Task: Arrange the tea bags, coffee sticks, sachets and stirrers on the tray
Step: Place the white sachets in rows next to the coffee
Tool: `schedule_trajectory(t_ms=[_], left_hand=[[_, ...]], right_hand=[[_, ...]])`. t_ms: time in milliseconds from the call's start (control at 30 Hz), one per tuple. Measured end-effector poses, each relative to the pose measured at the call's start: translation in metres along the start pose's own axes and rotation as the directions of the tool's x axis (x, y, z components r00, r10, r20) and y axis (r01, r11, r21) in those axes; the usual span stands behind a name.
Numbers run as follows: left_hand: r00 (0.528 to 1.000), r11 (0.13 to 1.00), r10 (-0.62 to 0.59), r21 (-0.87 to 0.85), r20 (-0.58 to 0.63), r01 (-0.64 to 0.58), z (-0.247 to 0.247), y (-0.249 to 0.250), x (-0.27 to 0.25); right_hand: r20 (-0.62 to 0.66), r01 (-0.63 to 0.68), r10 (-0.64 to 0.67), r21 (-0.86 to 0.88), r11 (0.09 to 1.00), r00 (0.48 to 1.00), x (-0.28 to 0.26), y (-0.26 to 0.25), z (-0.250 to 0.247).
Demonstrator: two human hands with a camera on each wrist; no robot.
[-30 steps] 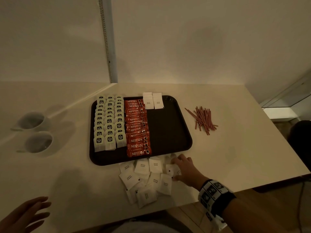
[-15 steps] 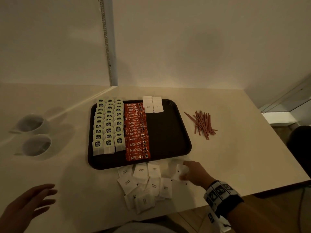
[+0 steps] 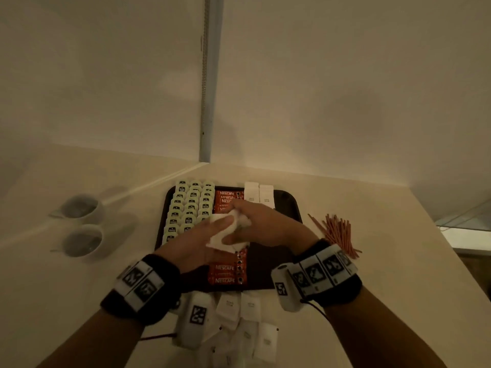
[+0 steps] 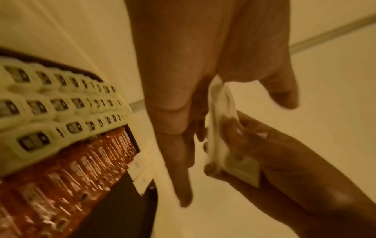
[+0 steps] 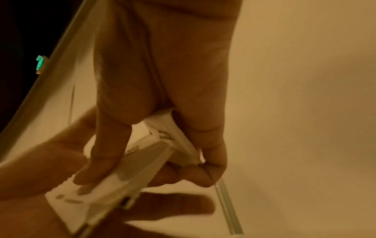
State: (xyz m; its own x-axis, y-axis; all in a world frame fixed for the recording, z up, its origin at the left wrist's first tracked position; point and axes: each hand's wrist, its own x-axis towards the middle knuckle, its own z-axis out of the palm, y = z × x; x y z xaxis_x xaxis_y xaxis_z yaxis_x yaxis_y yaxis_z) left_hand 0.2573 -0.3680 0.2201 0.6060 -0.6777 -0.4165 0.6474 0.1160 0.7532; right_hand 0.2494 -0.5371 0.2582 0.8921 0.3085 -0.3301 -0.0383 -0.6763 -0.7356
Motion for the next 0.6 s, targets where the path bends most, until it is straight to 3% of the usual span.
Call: schedule_trajectory(t_ms=[100,300,467,600], left_hand=[[0.995,0.986,0.041,-0.157,-0.096,-0.056,0.008,0.007,0.013],[0.976,0.927,0.026,-0.36,-0.215,-0.104,0.0,0.01,0.021],[0.967,0.88,0.025,-0.453,-0.254,-0.141,-0.003,0.009,0.022],[0.954,0.899,0.039,-0.407,-0.297,-0.163,-0.003,0.01,0.026]], right_hand=[[-0.038,0.04,-0.039,0.007,0.999,0.998,0.017,-0.01,0.001],[-0.046,0.056,-0.046,0.267,0.962,0.998,0.026,-0.004,0.0],[-0.354,0.093,-0.015,0.205,0.974,0.935,0.027,0.01,0.001],[-0.424,0.103,-0.013,0.191,0.976,0.906,0.027,0.014,-0.001]])
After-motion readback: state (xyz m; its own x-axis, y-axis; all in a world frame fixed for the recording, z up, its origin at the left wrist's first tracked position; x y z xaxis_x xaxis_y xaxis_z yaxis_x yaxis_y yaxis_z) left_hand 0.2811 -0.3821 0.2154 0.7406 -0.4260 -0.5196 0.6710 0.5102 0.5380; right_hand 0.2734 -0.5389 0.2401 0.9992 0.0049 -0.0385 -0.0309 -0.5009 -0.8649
